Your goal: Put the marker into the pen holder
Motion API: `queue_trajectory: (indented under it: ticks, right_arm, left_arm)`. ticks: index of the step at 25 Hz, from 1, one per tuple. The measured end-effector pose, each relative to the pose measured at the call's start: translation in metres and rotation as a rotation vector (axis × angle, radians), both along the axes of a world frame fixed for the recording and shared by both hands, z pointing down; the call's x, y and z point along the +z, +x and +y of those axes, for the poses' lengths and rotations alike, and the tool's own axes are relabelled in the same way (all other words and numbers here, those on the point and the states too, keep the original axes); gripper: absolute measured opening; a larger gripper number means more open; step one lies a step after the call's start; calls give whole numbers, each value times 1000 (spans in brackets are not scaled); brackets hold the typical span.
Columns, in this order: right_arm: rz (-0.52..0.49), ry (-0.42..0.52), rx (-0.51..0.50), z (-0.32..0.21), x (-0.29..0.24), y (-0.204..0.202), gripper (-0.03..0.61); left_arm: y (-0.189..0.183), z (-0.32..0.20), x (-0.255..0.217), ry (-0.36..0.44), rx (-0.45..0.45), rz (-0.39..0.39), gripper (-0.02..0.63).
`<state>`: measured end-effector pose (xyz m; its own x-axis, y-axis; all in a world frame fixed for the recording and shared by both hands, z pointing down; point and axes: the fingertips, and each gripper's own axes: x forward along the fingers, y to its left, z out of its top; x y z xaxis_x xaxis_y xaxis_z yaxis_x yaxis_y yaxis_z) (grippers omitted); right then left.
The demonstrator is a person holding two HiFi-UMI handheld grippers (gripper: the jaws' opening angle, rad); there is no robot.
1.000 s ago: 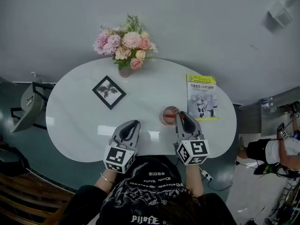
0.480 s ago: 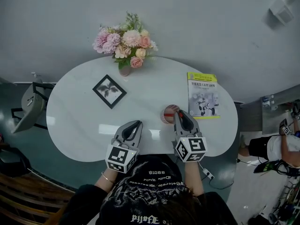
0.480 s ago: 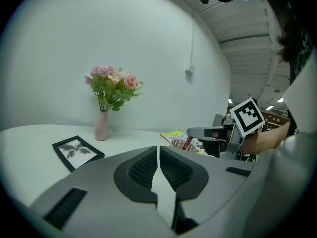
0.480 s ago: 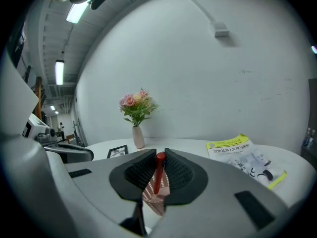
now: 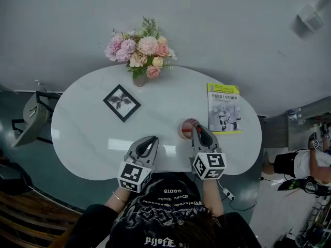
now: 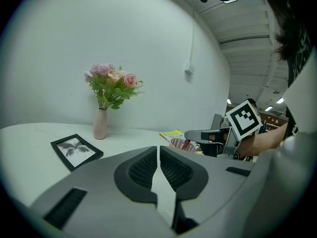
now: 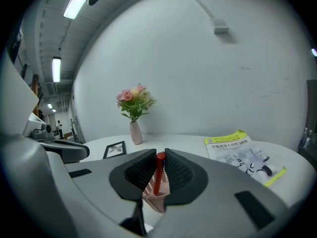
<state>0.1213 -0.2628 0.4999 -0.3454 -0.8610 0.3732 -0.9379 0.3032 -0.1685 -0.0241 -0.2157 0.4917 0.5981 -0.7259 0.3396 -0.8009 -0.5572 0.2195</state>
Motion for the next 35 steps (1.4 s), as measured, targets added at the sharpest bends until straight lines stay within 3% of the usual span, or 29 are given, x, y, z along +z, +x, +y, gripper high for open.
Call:
queue_trajectory:
  ticks: [6, 12, 19, 35]
  right_arm:
    - [11, -10, -3, 0, 3, -1, 81]
    - [60, -2, -28, 3, 2, -5, 150]
    - [55, 34, 32, 7, -5, 7, 230]
    - [49, 80, 57, 28, -31, 14, 232]
  left_arm:
    - [-1, -1, 0, -1, 1, 3, 35]
    - [0, 2, 2, 0, 3, 7, 35]
    - [1, 7, 2, 1, 14, 7, 35]
    - [10, 14, -5, 24, 35, 16, 35]
